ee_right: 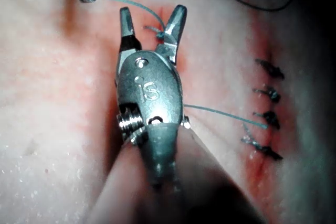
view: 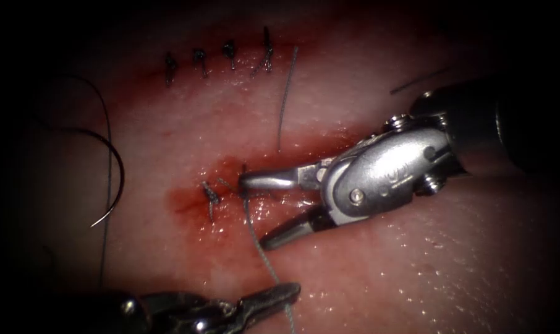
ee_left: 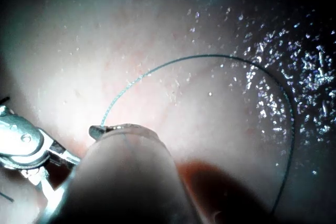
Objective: Wound Closure
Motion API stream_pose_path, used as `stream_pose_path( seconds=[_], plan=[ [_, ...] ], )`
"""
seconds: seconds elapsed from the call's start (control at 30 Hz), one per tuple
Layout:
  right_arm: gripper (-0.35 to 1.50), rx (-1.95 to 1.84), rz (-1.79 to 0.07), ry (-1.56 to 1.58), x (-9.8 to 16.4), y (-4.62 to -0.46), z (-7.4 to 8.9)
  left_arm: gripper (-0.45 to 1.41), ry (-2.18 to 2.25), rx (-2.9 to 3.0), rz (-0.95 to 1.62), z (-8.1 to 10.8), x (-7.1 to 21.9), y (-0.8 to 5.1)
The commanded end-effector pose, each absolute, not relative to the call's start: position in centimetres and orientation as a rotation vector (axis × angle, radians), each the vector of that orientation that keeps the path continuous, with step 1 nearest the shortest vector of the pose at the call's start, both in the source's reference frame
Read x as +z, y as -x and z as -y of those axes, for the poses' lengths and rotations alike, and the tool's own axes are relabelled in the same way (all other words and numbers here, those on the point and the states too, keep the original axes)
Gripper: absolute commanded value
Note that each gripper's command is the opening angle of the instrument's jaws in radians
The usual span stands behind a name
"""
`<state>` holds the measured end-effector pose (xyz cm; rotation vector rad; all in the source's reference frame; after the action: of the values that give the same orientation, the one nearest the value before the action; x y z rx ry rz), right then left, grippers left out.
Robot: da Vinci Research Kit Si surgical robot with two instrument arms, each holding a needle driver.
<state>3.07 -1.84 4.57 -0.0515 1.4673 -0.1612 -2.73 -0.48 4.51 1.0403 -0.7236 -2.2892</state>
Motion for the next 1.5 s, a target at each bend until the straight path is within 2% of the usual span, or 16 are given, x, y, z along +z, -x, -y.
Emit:
stream_pose_path(
  seconds=[0.03, 0.2, 0.27, 0.3, 0.33, 0.4, 0.43, 0.53, 0.57, 0.63, 0.77, 0.83, 1.33, 1.5],
  plan=[
    [1.3, -0.177, -1.474, 0.044, 4.64, -3.2, 1.93, -0.45, -1.042, -2.291, 0.72, 0.54, 4.55, 2.78],
    [1.3, -0.195, -1.482, 0.037, 4.66, -3.27, 1.96, -0.45, -1.041, -2.293, 0.72, 0.54, 4.55, 2.78],
    [1.16, -0.199, -1.487, 0.033, 4.66, -3.28, 1.97, -0.45, -1.04, -2.293, 0.72, 0.54, 4.55, 2.78],
    [0.94, -0.209, -1.498, 0.025, 4.66, -3.29, 1.98, -0.45, -1.04, -2.293, 0.72, 0.54, 4.55, 2.78],
    [0.64, -0.218, -1.511, 0.02, 4.66, -3.29, 1.99, -0.45, -1.04, -2.293, 0.72, 0.54, 4.54, 2.77],
    [-0.35, -0.254, -1.513, -0.01, 4.68, -3.27, 2.01, -0.45, -1.04, -2.294, 0.719, 0.55, 4.54, 2.77],
    [-0.35, -0.265, -1.504, -0.019, 4.68, -3.27, 2.0, -0.32, -1.039, -2.294, 0.719, 0.55, 4.54, 2.77],
    [-0.35, -0.242, -1.473, 0.007, 4.71, -3.21, 1.94, 0.59, -1.04, -2.296, 0.726, 0.55, 4.53, 2.77],
    [-0.35, -0.236, -1.465, 0.014, 4.73, -3.19, 1.91, 0.78, -1.047, -2.299, 0.751, 0.56, 4.52, 2.77],
    [-0.35, -0.218, -1.439, 0.034, 4.78, -3.12, 1.86, 0.98, -1.062, -2.307, 0.816, 0.59, 4.5, 2.79],
    [-0.35, -0.178, -1.408, 0.04, 4.88, -3.02, 1.76, 1.13, -1.165, -2.288, 0.844, 0.66, 4.46, 2.85],
    [-0.35, -0.165, -1.397, 0.036, 4.92, -2.98, 1.71, 1.14, -1.196, -2.263, 0.84, 0.7, 4.46, 2.89],
    [-0.35, -0.084, -1.383, 0.018, 5.24, -2.81, 1.3, 1.09, -1.265, -2.229, 0.827, 0.68, 4.56, 3.02],
    [-0.35, -0.071, -1.374, 0.024, 5.36, -2.73, 1.13, 1.03, -1.276, -2.222, 0.821, 0.64, 4.57, 2.96]
  ],
)
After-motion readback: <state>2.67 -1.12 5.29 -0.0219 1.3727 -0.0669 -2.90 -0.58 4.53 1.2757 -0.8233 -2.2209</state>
